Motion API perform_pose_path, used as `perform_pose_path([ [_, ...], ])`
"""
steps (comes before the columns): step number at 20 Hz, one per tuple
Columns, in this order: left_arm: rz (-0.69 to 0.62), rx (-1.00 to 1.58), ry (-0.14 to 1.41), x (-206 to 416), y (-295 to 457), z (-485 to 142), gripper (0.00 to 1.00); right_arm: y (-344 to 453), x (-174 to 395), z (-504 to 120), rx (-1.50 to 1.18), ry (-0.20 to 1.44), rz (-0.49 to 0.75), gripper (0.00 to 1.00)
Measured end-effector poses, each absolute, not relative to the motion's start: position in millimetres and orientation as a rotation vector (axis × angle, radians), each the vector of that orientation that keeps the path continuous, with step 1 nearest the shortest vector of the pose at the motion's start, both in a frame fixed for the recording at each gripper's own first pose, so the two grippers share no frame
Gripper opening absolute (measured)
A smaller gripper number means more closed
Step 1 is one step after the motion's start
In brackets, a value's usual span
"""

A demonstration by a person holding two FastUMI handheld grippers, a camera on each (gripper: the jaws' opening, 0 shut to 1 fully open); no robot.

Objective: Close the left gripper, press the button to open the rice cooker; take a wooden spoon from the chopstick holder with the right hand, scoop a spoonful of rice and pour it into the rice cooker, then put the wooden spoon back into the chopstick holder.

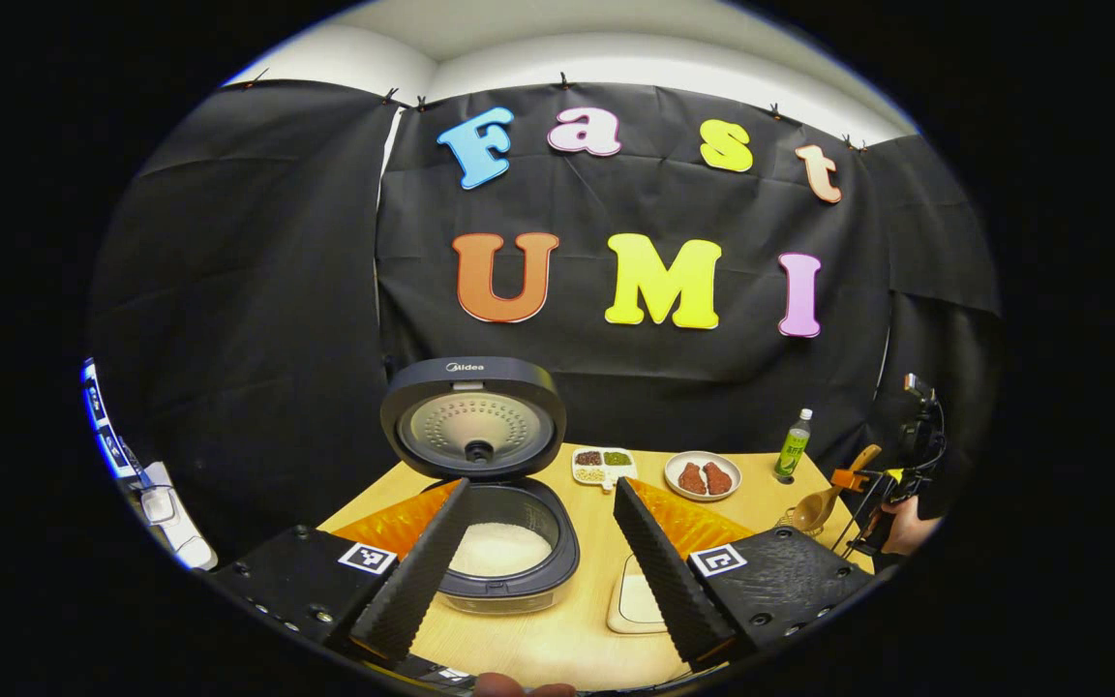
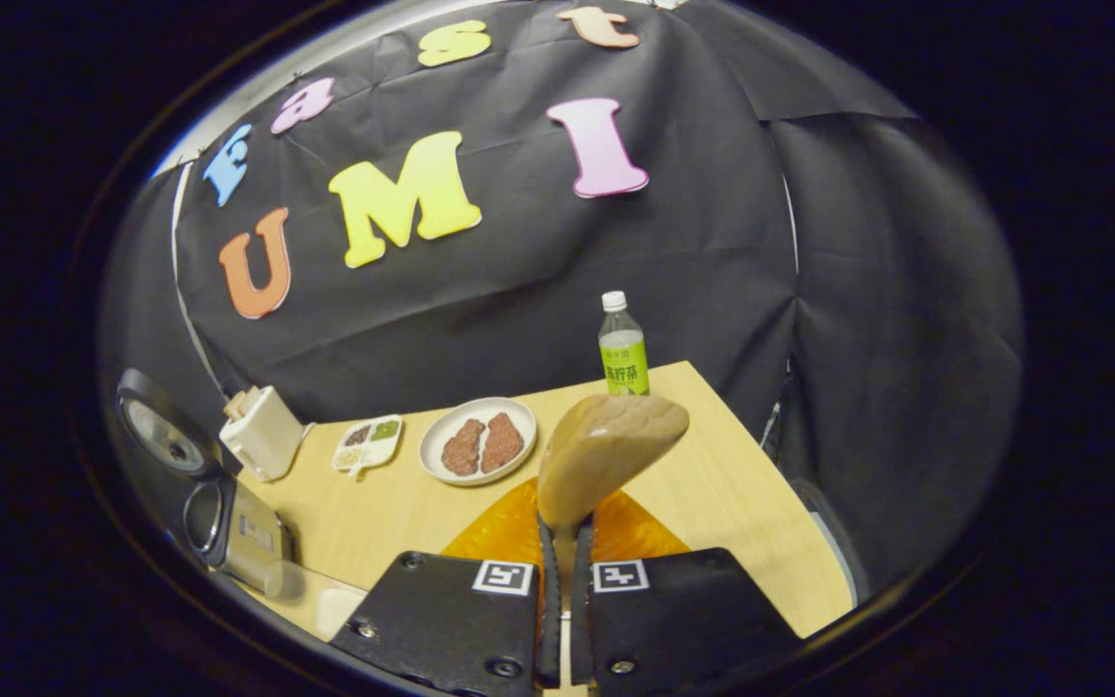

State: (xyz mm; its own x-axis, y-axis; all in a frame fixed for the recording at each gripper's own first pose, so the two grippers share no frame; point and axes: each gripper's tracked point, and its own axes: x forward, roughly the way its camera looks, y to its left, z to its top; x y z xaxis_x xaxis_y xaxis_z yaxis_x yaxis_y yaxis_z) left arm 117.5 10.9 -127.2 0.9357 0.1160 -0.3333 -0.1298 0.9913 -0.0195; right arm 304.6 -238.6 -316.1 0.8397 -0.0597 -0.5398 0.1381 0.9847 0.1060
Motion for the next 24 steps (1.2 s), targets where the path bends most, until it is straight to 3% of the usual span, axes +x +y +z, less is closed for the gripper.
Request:
perform_pose_path([
  [8, 0.190, -0.019, 0.345, 112, 26, -134, 0.95, -237, 310, -382, 0.118, 0.647, -0.077, 0.11],
  [13, 0.199, -0.016, 0.337, 118, 36, -129, 0.95, -233, 315, -369, 0.147, 0.583, -0.082, 0.19],
  [18, 0.184, -0.045, 0.298, 129, 38, -118, 0.95, -244, 311, -333, 0.139, 0.522, -0.120, 0.75],
  [20, 0.179, -0.037, 0.273, 132, 41, -110, 0.95, -249, 306, -319, 0.123, 0.498, -0.136, 0.84],
  [23, 0.172, -0.023, 0.254, 138, 44, -101, 0.95, -253, 299, -287, 0.084, 0.452, -0.147, 0.88],
  [24, 0.172, -0.025, 0.248, 140, 45, -97, 0.95, -252, 300, -273, 0.076, 0.428, -0.141, 0.95],
])
